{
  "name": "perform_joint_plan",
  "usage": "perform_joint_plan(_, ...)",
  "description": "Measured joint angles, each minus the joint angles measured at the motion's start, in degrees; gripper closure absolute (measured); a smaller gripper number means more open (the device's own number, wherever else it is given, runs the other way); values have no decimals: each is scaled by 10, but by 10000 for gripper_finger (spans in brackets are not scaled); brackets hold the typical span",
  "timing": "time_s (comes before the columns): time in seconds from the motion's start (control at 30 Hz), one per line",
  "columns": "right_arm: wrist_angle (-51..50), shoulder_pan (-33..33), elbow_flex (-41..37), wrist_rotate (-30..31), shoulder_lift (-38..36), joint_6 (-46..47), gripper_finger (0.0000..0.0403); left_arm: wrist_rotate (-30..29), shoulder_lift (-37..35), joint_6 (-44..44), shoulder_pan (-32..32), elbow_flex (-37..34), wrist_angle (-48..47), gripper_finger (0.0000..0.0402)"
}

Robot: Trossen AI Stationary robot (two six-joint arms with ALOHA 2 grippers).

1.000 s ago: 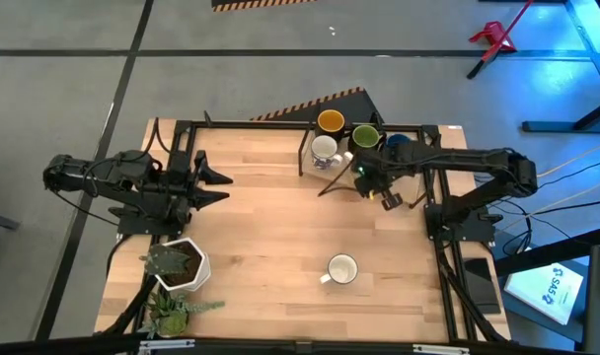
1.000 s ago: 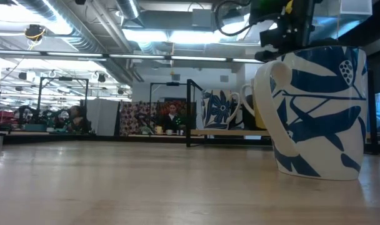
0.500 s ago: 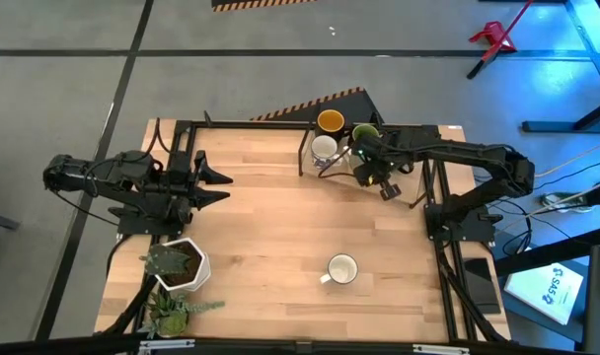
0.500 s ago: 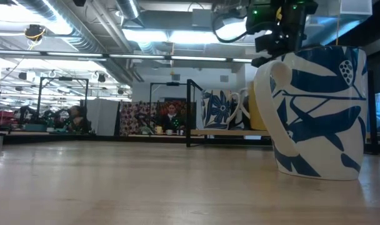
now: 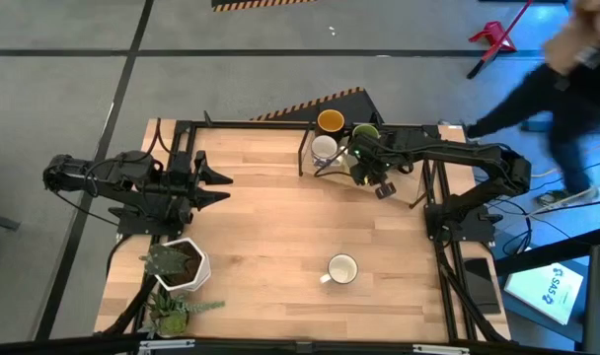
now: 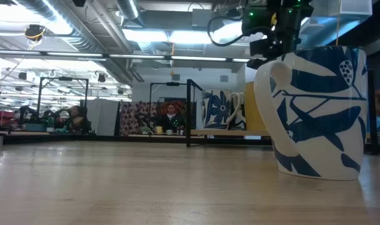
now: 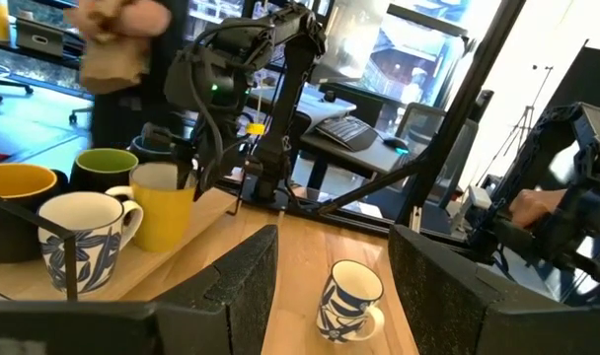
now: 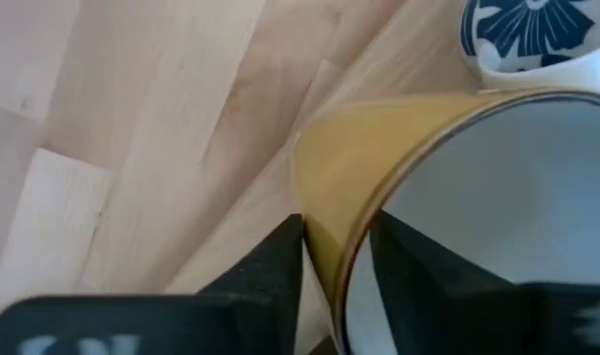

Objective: Place coffee mugs
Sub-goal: Put the yellow mug on the shelf, then put the blue patterned mug on the shelf

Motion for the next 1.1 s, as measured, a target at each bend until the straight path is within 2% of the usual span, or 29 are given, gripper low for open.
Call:
perform_joint_plan(0.23, -17, 0, 33, 7, -3, 11, 253, 0, 0, 0, 0, 0, 0, 213)
perform_joint_plan(0.43, -56, 0, 92, 16, -3, 29, 245, 0, 0, 0, 0, 0, 0, 213)
perform_joint_plan(0.6, -124, 0, 143, 53, -3, 58, 245, 0, 0, 0, 0, 0, 0, 213)
perform_joint_plan(0.67, -142, 0, 164, 43, -6, 89, 245, 0, 0, 0, 0, 0, 0, 213)
perform_joint_plan(0.77, -152, 16, 180, -22, -15, 152, 244, 0, 0, 0, 0, 0, 0, 213)
perform_joint_plan(0.87, -152, 77, 181, -76, -25, 209, 244, 7, 0, 1, 0, 0, 0, 213)
perform_joint_plan(0.93, -143, 144, 181, -84, -25, 239, 244, 18, 0, 1, 0, 0, 0, 213)
perform_joint_plan(1.03, -95, 261, 180, -79, -24, 300, 244, 31, 0, 1, 0, 0, 0, 213)
perform_joint_plan(1.1, -42, 342, 181, -37, -17, 342, 244, 39, 0, 1, 0, 0, 0, 213)
